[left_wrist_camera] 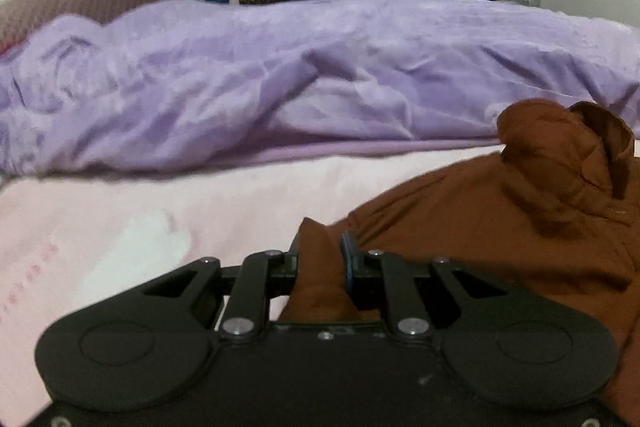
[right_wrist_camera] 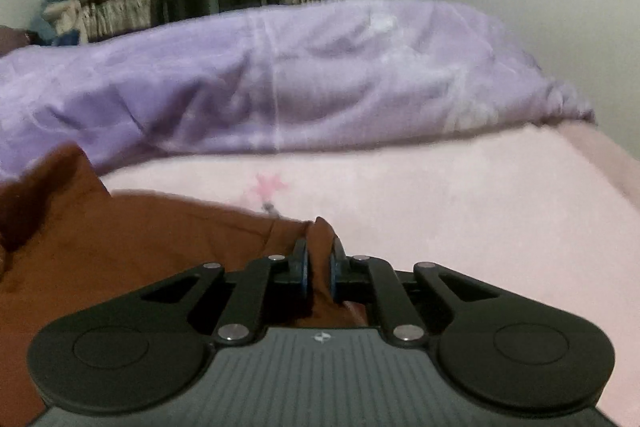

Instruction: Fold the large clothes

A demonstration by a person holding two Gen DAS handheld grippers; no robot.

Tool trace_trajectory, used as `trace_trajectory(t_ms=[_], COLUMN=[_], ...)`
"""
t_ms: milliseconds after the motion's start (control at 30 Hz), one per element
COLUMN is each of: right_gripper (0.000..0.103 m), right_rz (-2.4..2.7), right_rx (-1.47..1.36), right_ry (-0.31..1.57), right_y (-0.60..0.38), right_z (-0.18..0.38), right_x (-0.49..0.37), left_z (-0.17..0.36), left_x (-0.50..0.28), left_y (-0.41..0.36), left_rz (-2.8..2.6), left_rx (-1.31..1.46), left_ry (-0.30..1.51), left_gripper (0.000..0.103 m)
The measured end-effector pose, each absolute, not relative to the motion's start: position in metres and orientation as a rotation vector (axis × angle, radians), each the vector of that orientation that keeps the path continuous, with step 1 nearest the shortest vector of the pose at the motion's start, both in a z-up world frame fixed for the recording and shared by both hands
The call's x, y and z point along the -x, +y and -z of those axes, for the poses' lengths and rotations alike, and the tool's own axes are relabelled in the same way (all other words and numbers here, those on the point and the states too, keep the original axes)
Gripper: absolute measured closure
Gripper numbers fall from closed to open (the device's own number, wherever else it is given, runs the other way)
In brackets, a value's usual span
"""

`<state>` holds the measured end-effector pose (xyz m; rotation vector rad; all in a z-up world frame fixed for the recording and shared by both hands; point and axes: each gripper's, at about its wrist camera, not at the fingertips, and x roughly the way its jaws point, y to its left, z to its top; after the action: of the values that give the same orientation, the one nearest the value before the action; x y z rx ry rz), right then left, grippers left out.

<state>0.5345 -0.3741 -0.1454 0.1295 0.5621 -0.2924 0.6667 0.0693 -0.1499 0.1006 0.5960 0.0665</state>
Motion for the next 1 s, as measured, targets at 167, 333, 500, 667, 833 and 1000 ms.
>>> trace_trajectory(t_ms=[167, 333, 500, 667, 833, 1000], right_gripper=[0.06, 0.049, 0.049, 0.049, 0.053, 0.072], right_rz=[0.353, 0.436, 0.153, -0.018, 0.002, 0.155], right_rx=[-0.054, 0.057, -0.112, -0.188, -0.055, -0.071], right_ry=[0.518, 0.398, 0.416, 0.566, 0.606, 0.603], right_y=[-0.368, -0.342, -0.294, -0.242, -0.228, -0.277], right_z=[0.132, 0.094, 0.07, 0.113, 0.149, 0.141], right_x=[-0.528, -0.5, -0.456, -0.452, -0.455, -0.446], left_z=[0.131, 0.07, 0.041, 0.081, 0.142, 0.14], left_x=[-0.662, -0.619, -0.566, -0.555, -0.568, -0.555], left_y=[0.073, 0.078, 0.046, -0.002, -0.028, -0.004], left_rz=[-0.173, -0.169, 0.003, 0.096, 0.057, -0.025], left_rx=[-0.122, -0.048, 0.044, 0.033, -0.227, -0.261], left_ry=[0.571, 0.436, 0.382, 0.537, 0.65, 0.601], left_gripper=[0.038, 0.0, 0.0, 0.0, 0.0, 0.0])
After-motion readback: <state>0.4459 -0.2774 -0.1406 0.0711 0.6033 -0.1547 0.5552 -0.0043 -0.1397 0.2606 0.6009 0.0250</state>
